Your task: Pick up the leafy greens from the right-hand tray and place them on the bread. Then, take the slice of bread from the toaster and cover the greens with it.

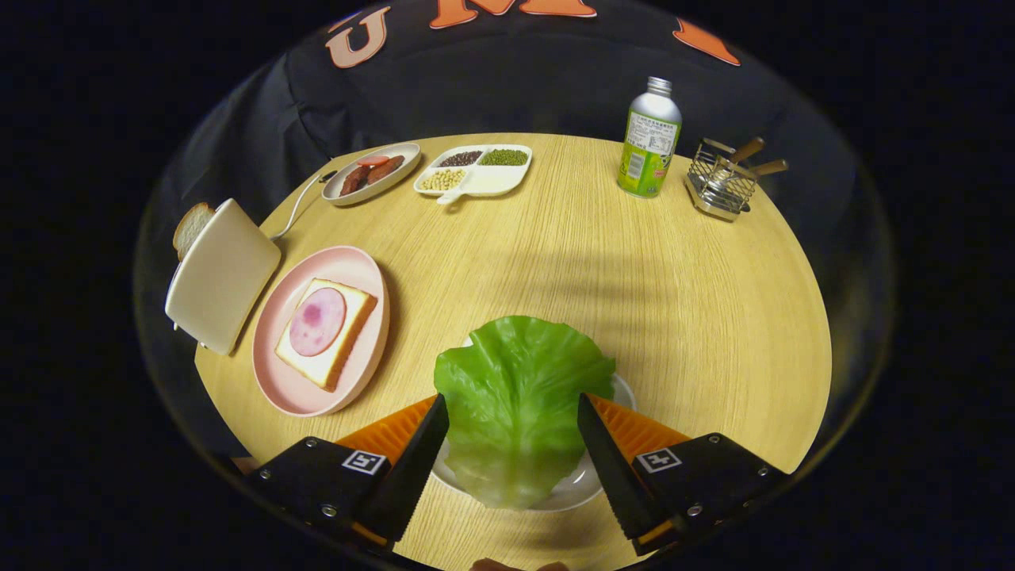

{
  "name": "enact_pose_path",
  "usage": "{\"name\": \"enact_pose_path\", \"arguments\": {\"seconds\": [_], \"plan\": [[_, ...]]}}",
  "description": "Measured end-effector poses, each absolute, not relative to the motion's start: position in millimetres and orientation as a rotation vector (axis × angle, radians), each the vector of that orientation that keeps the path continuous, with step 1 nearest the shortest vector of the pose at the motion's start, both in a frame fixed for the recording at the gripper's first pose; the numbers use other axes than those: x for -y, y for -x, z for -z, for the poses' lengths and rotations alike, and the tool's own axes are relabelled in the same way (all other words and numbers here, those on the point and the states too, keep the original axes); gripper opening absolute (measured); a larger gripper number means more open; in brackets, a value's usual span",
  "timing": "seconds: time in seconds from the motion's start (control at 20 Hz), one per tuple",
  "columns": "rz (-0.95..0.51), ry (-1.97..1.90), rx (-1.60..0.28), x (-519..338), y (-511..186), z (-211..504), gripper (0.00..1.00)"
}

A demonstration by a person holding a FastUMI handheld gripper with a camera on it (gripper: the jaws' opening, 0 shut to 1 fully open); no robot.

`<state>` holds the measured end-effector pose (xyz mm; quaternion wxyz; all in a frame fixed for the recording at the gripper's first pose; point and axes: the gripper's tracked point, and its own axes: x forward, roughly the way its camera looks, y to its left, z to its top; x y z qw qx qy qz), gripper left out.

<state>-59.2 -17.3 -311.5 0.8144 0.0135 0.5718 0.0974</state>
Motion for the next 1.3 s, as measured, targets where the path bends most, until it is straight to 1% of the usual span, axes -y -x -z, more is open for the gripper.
{"name": "enact_pose_path", "arguments": {"seconds": [0.3, 0.4, 0.5, 0.55, 0.6, 0.65, 0.7, 0.9, 1.0, 1.3], "plan": [[-0.204, 0.014, -1.236, 20.4, 58.8, 326.1, 0.98], [-0.195, 0.057, -1.234, 23.8, 59.3, 327.7, 0.95], [-0.193, 0.062, -1.234, 23.2, 58.9, 326.9, 0.85], [-0.181, 0.056, -1.232, 25.3, 58.8, 326.9, 0.81], [-0.168, 0.045, -1.232, 26.5, 57.9, 326.2, 0.7], [-0.156, 0.034, -1.231, 28.0, 57.2, 327.4, 0.61], [-0.136, 0.017, -1.233, 31.2, 55.9, 328.1, 0.44], [-0.094, -0.039, -1.236, 33.0, 57.6, 325.1, 0.15], [-0.095, -0.075, -1.213, 29.3, 54.8, 315.7, 0.09], [-0.135, -0.115, -1.132, 12.0, 44.6, 281.9, 0.09]]}}
